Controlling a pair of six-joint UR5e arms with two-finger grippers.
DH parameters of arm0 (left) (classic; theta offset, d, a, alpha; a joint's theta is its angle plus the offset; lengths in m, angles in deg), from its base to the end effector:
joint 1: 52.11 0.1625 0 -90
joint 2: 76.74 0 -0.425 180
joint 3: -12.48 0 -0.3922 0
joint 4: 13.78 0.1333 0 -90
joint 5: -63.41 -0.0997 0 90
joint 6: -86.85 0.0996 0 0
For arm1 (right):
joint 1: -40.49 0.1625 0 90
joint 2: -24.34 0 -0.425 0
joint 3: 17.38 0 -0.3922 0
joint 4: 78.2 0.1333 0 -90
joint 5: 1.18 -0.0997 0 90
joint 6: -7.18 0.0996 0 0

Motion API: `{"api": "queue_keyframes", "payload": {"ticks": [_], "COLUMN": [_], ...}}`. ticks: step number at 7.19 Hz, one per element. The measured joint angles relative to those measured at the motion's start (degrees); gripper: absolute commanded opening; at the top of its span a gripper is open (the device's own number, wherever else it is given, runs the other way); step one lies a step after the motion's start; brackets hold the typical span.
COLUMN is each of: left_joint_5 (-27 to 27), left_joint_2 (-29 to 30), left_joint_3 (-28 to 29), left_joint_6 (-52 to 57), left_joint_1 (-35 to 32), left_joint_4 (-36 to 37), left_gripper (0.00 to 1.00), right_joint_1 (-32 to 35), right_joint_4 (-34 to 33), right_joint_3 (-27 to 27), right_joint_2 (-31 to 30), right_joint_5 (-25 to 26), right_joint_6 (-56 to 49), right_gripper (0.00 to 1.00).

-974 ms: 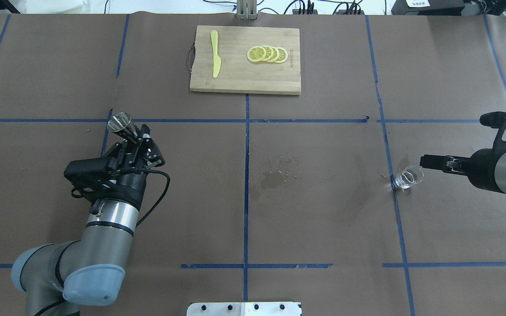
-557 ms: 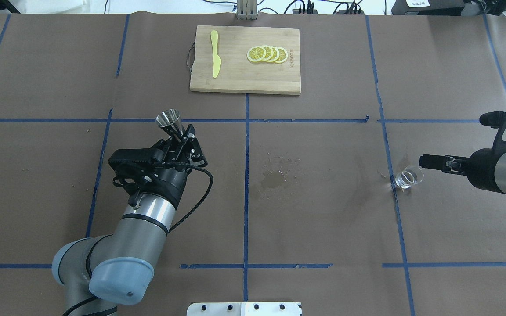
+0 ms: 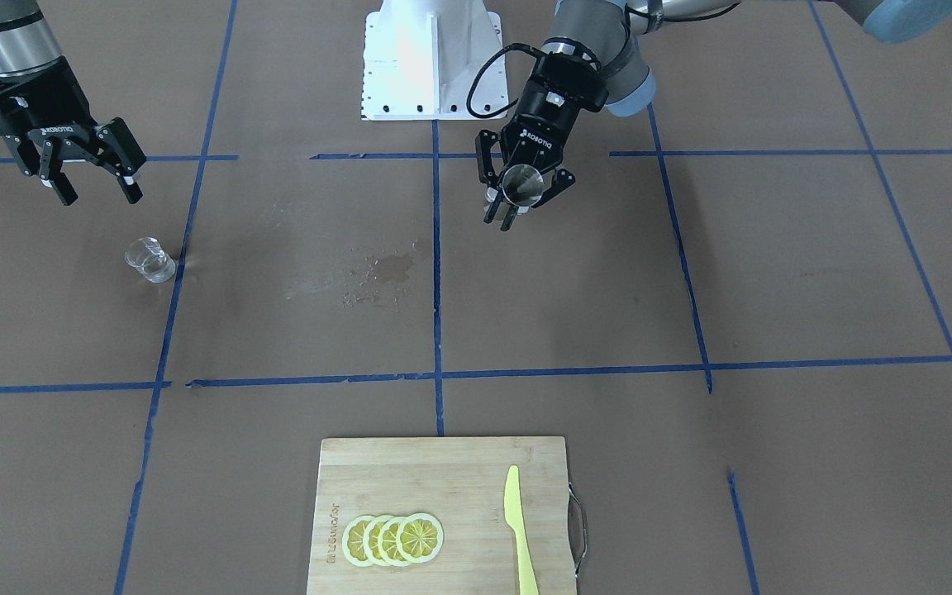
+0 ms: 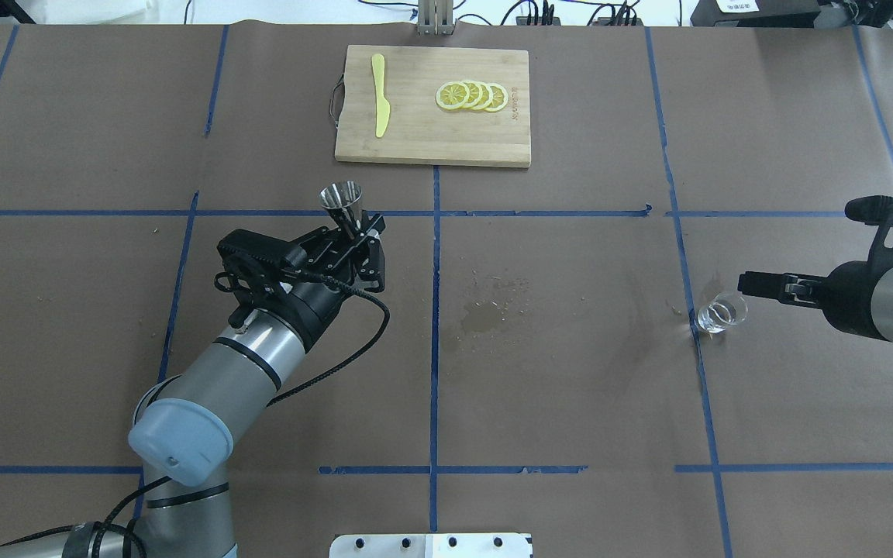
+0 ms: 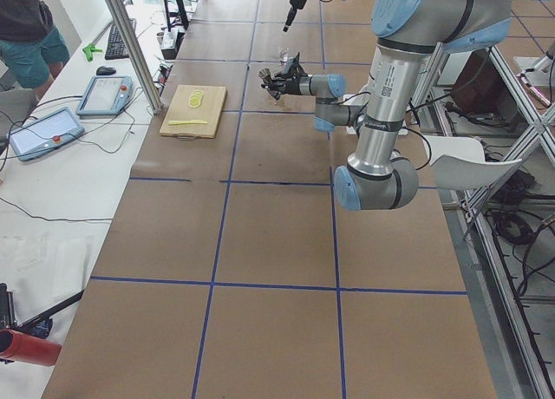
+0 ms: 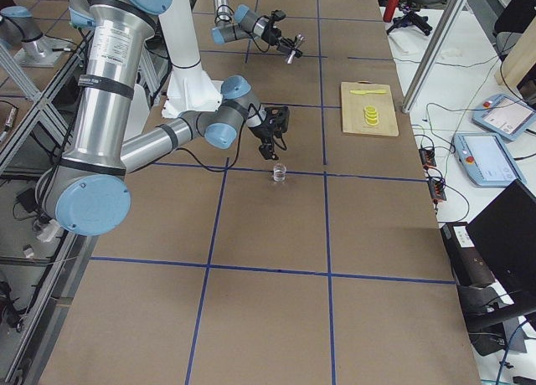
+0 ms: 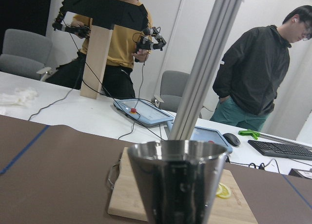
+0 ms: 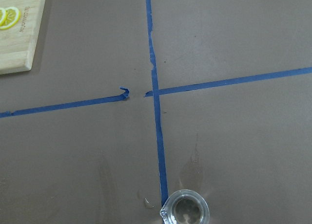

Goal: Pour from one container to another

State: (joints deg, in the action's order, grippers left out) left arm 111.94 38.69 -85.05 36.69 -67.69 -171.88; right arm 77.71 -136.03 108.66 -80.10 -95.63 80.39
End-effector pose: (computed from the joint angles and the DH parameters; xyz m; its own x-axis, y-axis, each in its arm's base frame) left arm 0.4914 -0.3439 0.2208 0.3881 0.3901 -0.8350 0.7536 0.3872 0.5312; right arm -0.2407 -0.3406 0.4080 0.6104 0.1020 0.7855 -0.3937 0.8996 0.1891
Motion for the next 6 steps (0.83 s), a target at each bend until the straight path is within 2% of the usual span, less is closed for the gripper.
{"api": "queue_keyframes", "payload": {"ticks": [3, 4, 6], "left_joint_5": [3.28, 4.10, 6.03], "left_joint_2": [2.58, 2.77, 2.90], "left_joint_3": [0.43, 0.62, 0.57], "left_joint_6": [0.92, 1.39, 4.61], "left_joint_1": [-0.54, -0.59, -1.07], "left_joint_4": [-3.78, -3.75, -3.51], "left_gripper": [0.00, 0.00, 0.00], "right_joint_1": [-0.73, -2.70, -11.82], "right_joint_4": [0.00, 0.00, 0.04], "right_joint_3": [0.00, 0.00, 0.08], "right_joint_2": [0.01, -0.09, -1.80], "right_joint_5": [1.01, 3.83, 16.18], "right_joint_6": [0.04, 0.91, 4.88], "right_gripper": [1.00, 1.00, 1.00]}}
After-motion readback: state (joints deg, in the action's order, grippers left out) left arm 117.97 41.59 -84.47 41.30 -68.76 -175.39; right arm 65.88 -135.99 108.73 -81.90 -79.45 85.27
